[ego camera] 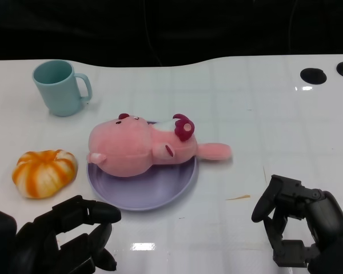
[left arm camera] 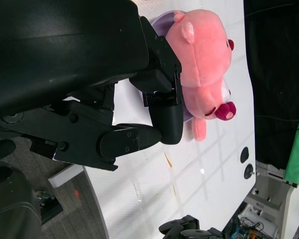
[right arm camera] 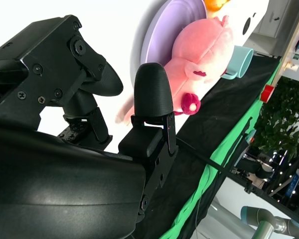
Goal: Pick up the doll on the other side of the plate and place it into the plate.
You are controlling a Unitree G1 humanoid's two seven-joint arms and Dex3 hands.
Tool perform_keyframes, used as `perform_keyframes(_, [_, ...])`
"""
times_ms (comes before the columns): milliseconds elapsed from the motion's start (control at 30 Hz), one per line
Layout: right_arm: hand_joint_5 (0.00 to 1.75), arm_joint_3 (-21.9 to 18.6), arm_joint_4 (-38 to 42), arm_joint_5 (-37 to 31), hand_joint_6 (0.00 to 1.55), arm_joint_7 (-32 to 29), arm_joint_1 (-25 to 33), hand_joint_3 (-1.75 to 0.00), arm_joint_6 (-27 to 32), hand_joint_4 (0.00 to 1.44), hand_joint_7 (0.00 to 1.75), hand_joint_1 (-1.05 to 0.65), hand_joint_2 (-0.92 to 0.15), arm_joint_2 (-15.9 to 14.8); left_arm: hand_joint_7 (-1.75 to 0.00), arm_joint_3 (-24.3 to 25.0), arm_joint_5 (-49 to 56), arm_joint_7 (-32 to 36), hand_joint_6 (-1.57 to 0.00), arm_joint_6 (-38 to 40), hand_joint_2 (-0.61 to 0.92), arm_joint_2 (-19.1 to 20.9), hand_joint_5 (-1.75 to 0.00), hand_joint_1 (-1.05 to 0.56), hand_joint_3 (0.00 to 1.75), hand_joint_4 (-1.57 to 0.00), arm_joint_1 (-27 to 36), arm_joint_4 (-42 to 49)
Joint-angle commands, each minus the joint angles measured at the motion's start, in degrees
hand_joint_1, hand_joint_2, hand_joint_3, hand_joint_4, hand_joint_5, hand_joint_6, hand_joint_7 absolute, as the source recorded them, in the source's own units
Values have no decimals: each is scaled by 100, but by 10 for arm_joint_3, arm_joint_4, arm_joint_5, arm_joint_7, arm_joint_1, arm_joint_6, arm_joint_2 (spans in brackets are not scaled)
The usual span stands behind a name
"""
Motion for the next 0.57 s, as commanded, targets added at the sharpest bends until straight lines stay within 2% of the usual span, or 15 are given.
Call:
perform_keyframes(33, [174,-5,4,-1,80,-2,1,-134,-15,84,140,2,-36,-8,-121,3,-1,7,-58,8,92,4,-163,-24,51,-56,2,-12])
perform_keyframes(333, [172,-2,21,-18,79,-12,2,-138,-50,85,141,1,-34,-13,-121,6,-1,9,-58,15,92,3,-163,-25,51,-56,2,-19])
perform_keyframes(567, [171,-6,23,-14,80,-11,4,-138,-52,86,140,0,-33,-11,-120,8,-4,11,-57,22,92,-3,-163,-24,53,-57,0,-24])
